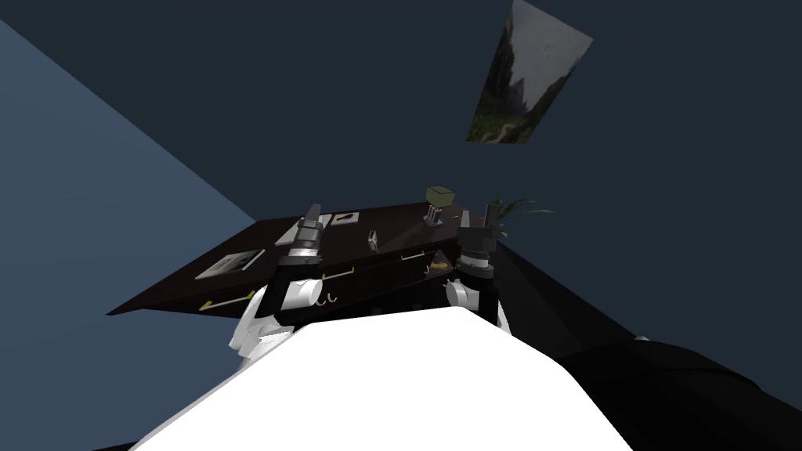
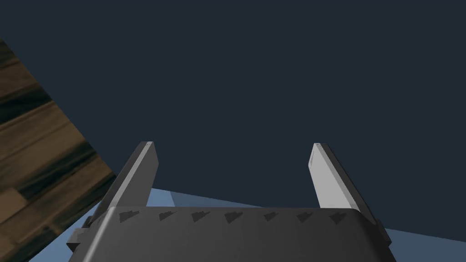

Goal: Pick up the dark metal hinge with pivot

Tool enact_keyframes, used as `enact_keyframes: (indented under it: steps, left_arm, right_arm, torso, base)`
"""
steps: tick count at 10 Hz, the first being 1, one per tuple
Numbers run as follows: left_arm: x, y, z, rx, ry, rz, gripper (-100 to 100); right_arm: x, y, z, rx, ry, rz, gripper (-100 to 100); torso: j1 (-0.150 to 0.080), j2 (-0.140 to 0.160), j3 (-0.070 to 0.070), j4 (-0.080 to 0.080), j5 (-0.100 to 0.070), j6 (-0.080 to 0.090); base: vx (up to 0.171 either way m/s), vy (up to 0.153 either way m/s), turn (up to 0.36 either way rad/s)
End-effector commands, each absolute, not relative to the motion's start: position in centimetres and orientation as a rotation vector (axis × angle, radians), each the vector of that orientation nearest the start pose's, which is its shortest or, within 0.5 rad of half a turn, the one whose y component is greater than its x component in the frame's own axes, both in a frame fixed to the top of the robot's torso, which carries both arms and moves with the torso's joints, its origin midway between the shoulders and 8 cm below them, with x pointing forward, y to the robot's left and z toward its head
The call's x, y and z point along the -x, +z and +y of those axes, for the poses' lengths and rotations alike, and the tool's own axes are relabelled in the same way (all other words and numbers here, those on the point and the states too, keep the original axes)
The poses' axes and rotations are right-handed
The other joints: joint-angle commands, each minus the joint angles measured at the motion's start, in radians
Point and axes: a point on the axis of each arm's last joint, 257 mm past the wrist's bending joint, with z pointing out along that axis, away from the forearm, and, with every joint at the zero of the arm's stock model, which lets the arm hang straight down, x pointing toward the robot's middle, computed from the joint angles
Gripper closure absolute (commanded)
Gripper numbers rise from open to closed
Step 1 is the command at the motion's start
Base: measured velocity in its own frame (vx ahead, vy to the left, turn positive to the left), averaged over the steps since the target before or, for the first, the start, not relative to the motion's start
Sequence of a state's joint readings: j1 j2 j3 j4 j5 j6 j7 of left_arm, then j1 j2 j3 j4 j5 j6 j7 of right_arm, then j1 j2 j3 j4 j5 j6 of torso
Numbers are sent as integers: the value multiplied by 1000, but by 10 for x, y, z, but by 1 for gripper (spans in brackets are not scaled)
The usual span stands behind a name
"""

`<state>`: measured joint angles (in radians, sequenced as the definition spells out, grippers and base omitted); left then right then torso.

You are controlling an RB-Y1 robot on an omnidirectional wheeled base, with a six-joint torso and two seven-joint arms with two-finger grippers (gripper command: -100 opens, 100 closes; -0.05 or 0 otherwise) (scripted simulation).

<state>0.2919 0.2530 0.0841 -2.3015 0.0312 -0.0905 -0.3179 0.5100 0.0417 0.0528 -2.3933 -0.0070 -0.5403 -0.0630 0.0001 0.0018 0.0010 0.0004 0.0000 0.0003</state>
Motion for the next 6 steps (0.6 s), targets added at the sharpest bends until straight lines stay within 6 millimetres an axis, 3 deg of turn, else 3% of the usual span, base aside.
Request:
enact_keyframes:
  steps: [1,2,6]
  left_arm:
    - [-422,28,284,477,-885,1003,-100]
    - [-428,36,286,442,-841,1012,-100]
    - [-443,28,294,459,-768,1075,-100]
  right_arm:
    - [-312,78,-265,-599,1442,453,0]
    - [-312,78,-265,-599,1442,453,0]
    - [-312,78,-265,-599,1442,453,0]
  torso:
    - [0,0,0,0,0,0]
    - [0,0,0,0,0,-1]
    - [0,0,0,0,0,0]
  base:
    - [-38,-1,-123]
    - [-48,-8,-160]
    - [-34,-5,-101]
